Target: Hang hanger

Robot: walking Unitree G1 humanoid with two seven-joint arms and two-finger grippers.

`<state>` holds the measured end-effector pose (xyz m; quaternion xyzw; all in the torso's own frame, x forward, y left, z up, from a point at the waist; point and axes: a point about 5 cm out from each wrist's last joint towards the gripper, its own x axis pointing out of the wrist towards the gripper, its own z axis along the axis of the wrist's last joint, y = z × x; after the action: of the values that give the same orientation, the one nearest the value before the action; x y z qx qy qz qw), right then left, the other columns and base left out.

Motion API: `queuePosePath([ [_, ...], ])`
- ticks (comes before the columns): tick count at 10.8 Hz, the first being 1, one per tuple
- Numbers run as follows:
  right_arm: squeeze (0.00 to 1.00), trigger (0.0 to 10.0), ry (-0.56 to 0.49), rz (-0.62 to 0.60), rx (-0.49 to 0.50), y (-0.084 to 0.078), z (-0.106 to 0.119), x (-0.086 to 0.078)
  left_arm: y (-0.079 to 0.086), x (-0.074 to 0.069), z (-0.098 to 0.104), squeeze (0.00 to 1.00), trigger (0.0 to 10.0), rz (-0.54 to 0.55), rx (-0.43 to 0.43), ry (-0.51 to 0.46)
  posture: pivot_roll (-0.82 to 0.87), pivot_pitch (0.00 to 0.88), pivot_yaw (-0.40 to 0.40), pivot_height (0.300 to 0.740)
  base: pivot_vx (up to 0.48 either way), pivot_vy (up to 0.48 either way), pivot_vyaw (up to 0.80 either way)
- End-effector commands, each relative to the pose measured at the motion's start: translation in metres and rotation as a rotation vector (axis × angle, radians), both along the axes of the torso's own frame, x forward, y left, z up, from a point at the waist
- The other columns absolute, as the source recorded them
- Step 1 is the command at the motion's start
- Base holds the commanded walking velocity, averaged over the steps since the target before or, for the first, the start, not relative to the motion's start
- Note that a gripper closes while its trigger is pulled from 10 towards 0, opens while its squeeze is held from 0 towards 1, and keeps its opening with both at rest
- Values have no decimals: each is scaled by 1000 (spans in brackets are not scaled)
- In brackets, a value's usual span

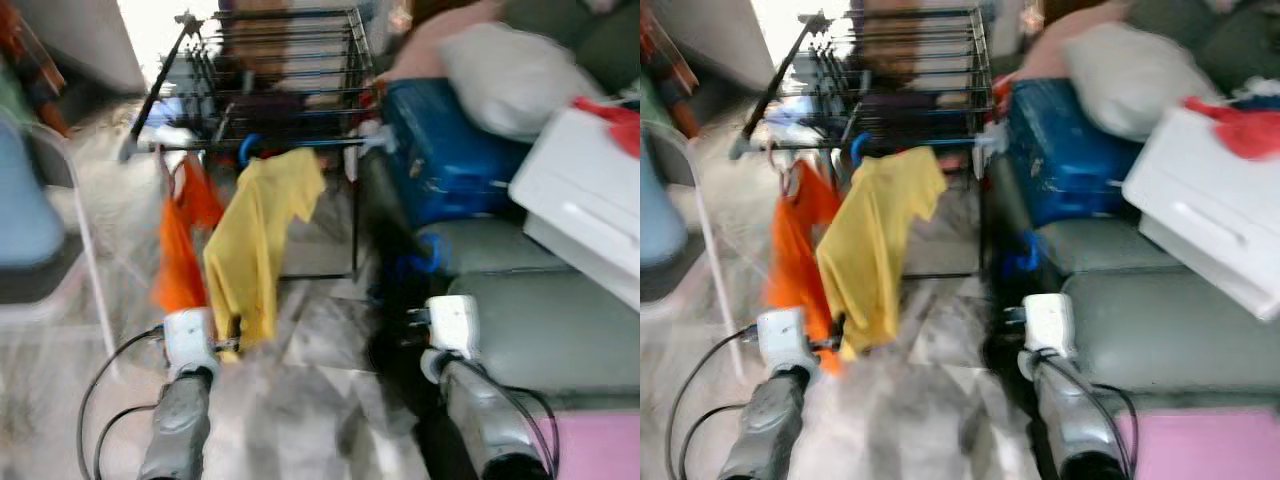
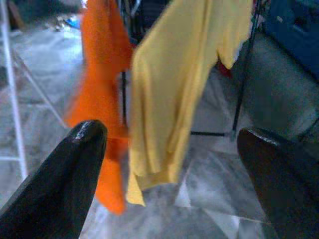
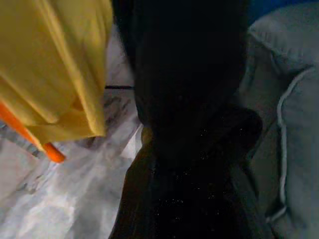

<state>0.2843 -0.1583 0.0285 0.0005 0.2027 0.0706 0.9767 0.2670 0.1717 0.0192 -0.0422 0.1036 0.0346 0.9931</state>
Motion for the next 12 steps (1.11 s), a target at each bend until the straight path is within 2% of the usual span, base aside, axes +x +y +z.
queuePosePath([
  [1, 0, 10000, -43, -12, -9, -6, 10, 5, -6, 3, 2, 0, 10000, -16, -3, -8, -160, 0, 77, 740, 0, 0, 0],
  [4, 0, 10000, -46, -25, -11, -7, 10, 5, -13, 2, 2, 0, 10000, -44, -10, 1, -159, 0, 79, 740, 0, 0, 0],
  [6, 0, 10000, -25, -16, -32, -8, 6, 2, -7, -1, -1, 0, 10000, -4, -9, 14, -159, 0, 78, 740, 0, 0, 0],
  [8, 0, 10000, 9, 18, -43, -7, 0, 0, -3, -1, -1, 0, 10000, 27, -9, 13, -136, 0, 36, 740, 0, 0, 0],
  [10, 0, 10000, 11, 67, -50, 0, 2, 5, -2, -2, 0, 0, 10000, 60, -12, 5, -111, 0, -8, 740, 0, 0, 0],
  [12, 0, 10000, 10, 88, -49, 6, 4, 9, 0, -5, -1, 0, 10000, 67, -8, -2, -99, 0, -17, 740, 0, 0, 0],
])
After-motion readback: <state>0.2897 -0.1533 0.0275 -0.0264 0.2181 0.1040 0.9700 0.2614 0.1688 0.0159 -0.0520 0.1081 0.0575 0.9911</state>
